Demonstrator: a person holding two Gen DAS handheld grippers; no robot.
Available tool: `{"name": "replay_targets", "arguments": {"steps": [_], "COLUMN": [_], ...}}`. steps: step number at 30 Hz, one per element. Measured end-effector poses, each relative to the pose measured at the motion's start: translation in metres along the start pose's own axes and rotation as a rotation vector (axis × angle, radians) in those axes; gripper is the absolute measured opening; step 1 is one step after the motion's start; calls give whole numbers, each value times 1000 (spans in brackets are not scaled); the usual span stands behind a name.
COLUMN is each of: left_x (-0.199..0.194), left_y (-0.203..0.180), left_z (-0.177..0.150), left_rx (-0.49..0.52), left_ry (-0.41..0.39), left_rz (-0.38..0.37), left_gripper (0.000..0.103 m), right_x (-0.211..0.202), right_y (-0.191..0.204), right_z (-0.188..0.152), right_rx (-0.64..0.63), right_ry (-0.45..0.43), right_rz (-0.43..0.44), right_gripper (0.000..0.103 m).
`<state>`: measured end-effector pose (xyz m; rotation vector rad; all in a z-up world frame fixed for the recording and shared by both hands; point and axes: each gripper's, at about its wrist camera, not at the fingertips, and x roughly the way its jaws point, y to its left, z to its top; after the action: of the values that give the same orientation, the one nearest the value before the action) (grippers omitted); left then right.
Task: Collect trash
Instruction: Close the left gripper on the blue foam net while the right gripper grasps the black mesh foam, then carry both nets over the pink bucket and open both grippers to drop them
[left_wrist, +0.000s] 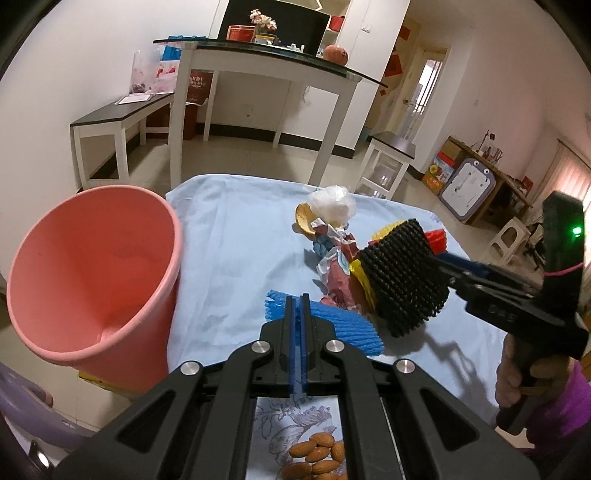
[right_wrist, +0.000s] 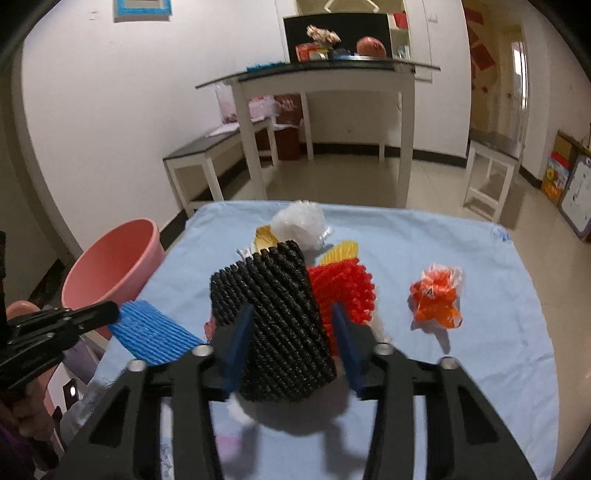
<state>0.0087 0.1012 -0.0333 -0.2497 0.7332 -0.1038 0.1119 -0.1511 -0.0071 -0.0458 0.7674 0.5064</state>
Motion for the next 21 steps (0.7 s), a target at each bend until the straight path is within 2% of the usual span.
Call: {"name": "replay_targets", "arguments": {"steps": [1, 2, 11, 16, 21], "left_x": [0, 0, -19, -46, -70], "left_y": [1, 2, 17, 39, 67], "left_z": [1, 1, 19, 32, 37], "left_rx": [0, -1, -25, -57, -100], "left_ry": [-2, -6, -77, -145, -193], "left_rz": [-3, -8, -16, 47, 154], "left_gripper": [2, 2, 2, 2, 2], "right_x": [4, 7, -18, -20, -4], "right_y": [-1, -2, 10, 40, 82], "right_z": [0, 1, 20, 44, 67], "right_rx": [8, 18, 52, 18, -39], "right_ry": [19, 36, -20, -52, -49], "right_rz": [15, 31, 95, 168, 232], "right_gripper": [18, 11, 8, 8, 8]}}
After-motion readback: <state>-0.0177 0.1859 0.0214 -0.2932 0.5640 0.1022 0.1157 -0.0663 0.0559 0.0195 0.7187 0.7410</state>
